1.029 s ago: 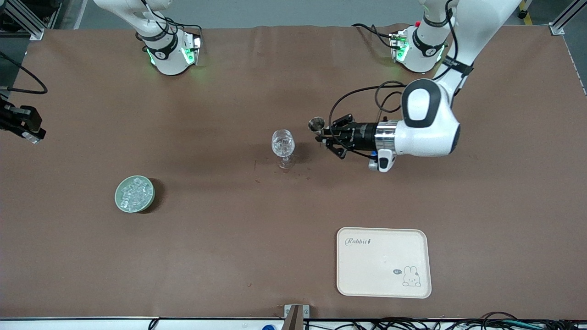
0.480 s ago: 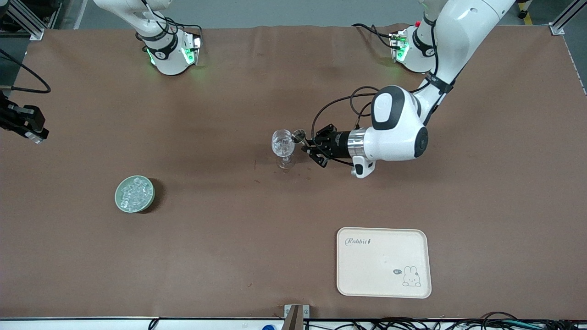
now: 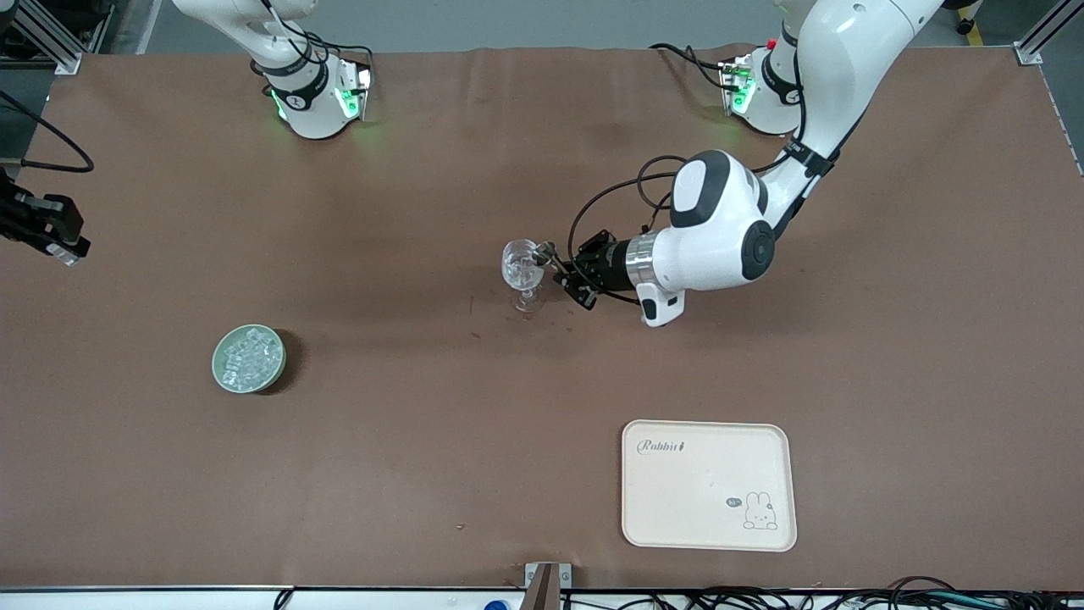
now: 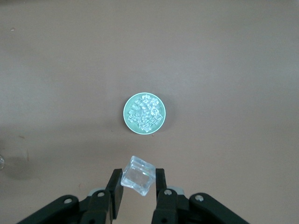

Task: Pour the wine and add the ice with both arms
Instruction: 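Tilt the jigger over the wine glass rim with the left gripper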

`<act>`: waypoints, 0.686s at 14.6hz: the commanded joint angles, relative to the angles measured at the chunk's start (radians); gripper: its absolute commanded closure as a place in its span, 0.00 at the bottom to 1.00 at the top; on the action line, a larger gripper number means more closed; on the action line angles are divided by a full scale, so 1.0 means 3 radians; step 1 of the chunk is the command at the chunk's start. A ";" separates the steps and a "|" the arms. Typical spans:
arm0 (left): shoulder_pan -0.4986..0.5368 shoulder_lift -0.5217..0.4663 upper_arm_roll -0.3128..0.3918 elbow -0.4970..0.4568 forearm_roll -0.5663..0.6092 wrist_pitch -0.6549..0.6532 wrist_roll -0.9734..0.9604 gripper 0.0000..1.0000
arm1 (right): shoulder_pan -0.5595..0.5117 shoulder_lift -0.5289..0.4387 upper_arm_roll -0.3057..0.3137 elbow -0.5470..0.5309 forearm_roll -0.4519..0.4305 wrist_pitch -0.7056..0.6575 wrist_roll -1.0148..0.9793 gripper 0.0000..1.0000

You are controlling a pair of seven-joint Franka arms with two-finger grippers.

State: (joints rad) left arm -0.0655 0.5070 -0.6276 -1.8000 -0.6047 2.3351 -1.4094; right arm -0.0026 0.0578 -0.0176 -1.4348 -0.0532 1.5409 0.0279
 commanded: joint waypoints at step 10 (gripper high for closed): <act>-0.0099 0.0181 -0.0214 0.0176 0.1130 0.0142 -0.0651 0.98 | -0.0001 -0.0106 0.0002 -0.0100 0.0044 -0.0008 -0.0026 0.99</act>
State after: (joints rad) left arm -0.0904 0.5496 -0.6763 -1.7657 -0.3098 2.3727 -1.5790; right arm -0.0026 0.0578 -0.0176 -1.4348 -0.0532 1.5370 0.0279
